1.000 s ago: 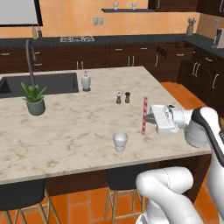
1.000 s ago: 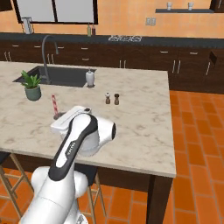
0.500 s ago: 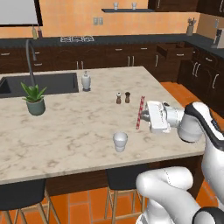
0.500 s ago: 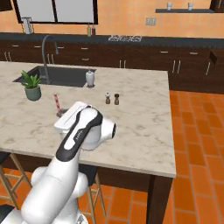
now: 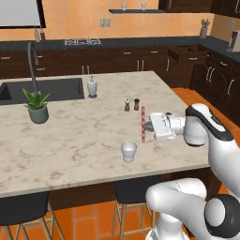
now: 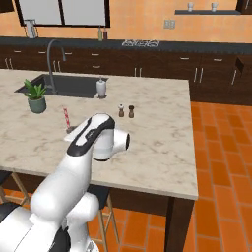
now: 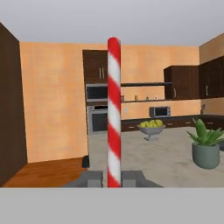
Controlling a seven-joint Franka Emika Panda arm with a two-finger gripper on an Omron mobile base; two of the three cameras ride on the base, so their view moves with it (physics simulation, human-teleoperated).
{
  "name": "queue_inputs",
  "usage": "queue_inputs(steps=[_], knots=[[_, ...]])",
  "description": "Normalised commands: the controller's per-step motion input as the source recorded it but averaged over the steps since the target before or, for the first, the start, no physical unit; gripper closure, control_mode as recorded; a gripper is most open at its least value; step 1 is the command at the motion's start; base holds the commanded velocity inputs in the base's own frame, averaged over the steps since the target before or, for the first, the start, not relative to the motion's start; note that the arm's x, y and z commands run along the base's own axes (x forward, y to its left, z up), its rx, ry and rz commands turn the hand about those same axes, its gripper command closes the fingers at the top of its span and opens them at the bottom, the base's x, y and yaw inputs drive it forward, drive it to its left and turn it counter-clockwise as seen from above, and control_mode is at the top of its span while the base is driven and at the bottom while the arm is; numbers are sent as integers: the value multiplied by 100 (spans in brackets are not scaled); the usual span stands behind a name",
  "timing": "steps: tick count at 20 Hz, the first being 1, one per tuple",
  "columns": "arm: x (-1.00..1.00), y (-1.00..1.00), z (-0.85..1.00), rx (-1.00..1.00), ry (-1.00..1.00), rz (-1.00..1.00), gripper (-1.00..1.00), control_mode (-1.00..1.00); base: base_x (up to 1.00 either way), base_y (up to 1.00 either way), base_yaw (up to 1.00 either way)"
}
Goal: Take a straw from the drawer in front and place it inside the glass cup on the dining counter.
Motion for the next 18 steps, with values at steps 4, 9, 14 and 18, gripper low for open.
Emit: queue_inputs(steps=[4,9,14,18], knots=[[52,34,-39,-8,4,1,100,-100,0,0,0],[29,12,-16,0,2,3,100,-100,0,0,0],[14,0,-19,0,0,5,100,-100,0,0,0],[23,3,-9,0,0,1,100,-100,0,0,0]])
